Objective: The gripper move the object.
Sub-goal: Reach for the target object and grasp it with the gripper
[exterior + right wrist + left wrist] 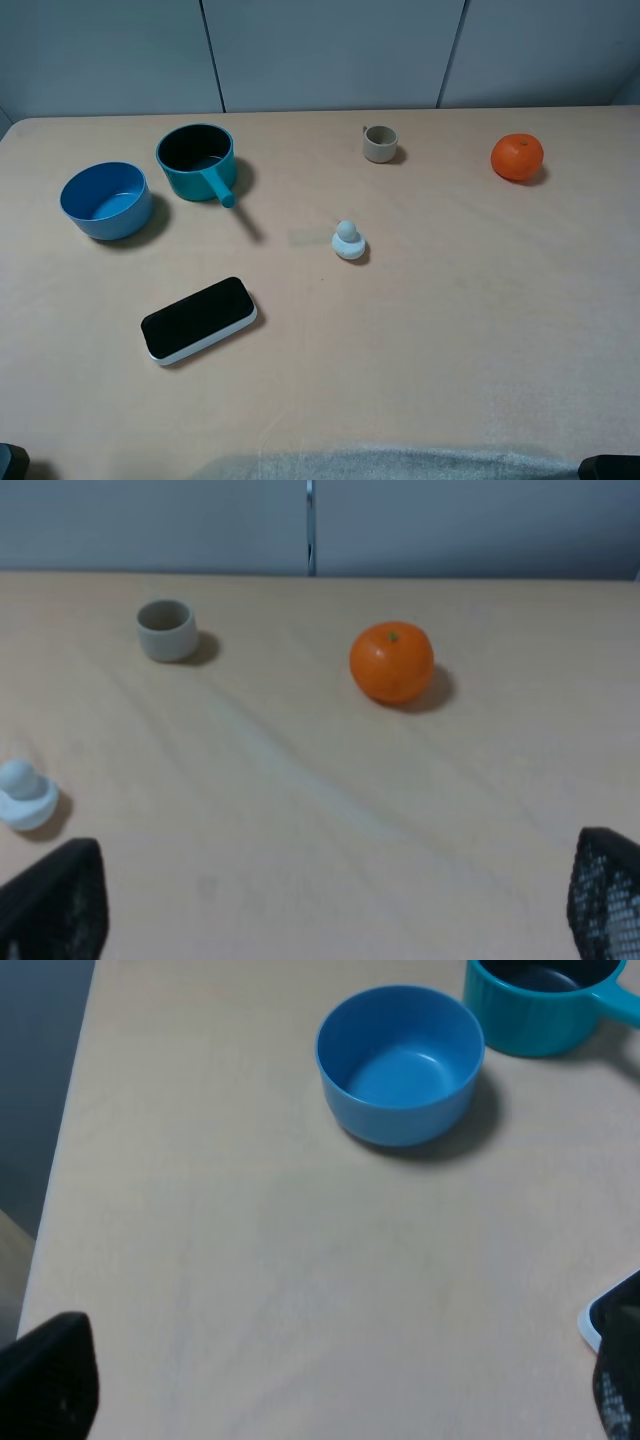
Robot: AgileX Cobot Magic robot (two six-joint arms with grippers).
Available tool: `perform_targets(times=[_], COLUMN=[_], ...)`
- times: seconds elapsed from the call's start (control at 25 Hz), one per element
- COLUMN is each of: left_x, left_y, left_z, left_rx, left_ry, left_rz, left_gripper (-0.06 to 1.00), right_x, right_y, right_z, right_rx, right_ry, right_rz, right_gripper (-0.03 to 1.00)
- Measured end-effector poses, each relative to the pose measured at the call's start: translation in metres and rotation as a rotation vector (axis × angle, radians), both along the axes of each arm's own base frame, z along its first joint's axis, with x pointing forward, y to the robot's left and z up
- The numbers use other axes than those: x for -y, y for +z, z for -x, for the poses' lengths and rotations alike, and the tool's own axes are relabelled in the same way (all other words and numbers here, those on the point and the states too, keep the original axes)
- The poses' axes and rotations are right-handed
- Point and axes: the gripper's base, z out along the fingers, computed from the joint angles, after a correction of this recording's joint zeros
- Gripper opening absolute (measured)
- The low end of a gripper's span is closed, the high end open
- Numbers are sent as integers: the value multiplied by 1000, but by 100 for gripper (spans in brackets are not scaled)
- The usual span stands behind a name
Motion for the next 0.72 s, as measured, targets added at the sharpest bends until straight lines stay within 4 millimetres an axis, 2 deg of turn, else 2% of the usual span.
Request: perform_targets(times=[0.32, 0.72], left_x=[0, 0], left_y=[0, 0], left_z=[0, 0], left_rx=[0, 0], left_ry=[0, 0], left_rz=[0, 0], left_gripper=[99, 99], right_x=[-3, -8], right_y=[31, 57], right_z=[-48, -129], right_rx=[-84, -253], right_ry=[-11, -14], right_rz=[-10, -5], right_gripper=[69, 69])
